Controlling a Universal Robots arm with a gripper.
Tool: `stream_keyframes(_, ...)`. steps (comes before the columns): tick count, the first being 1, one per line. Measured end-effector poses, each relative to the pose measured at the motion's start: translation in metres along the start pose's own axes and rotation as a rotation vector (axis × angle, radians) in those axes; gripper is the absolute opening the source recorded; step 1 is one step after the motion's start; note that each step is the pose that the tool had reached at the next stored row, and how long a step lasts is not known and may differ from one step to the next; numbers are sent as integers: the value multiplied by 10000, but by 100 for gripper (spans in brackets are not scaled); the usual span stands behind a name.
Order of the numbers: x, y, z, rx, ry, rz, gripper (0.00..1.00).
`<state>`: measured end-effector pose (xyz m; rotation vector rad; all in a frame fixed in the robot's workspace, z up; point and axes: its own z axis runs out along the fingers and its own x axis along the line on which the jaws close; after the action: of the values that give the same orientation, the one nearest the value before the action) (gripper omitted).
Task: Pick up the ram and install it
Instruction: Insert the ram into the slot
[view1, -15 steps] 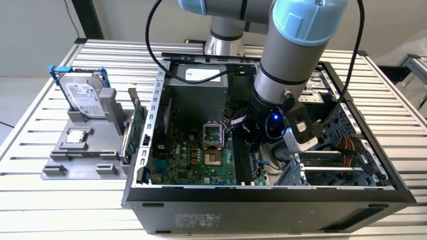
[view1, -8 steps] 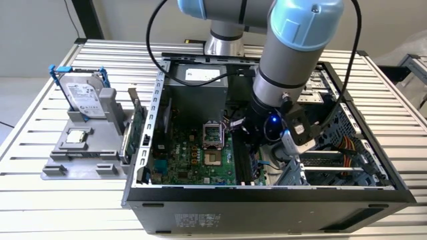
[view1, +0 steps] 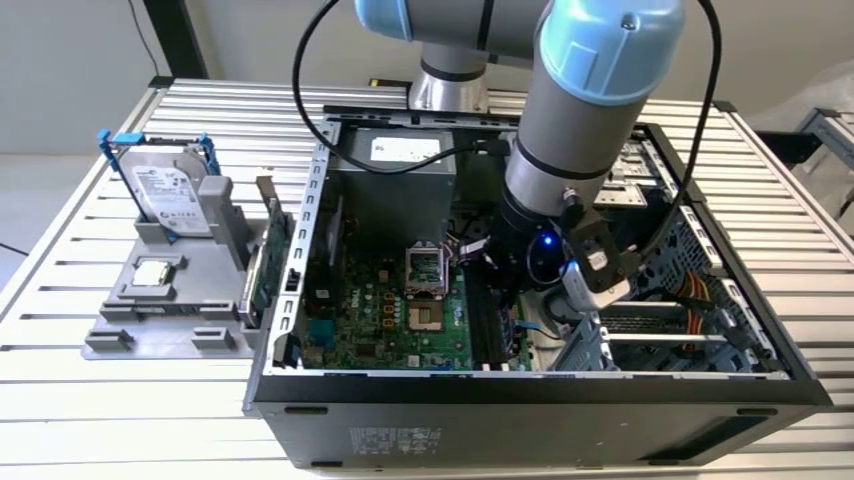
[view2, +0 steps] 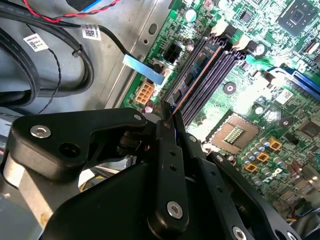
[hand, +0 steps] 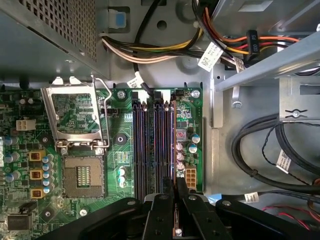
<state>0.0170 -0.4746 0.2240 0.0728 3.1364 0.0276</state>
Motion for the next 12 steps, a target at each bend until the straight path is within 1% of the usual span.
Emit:
stream_keyframes(6,0,-10,2,0,2,-78,0)
stream_keyframes(12,8,-16,5,29,2,-208,0)
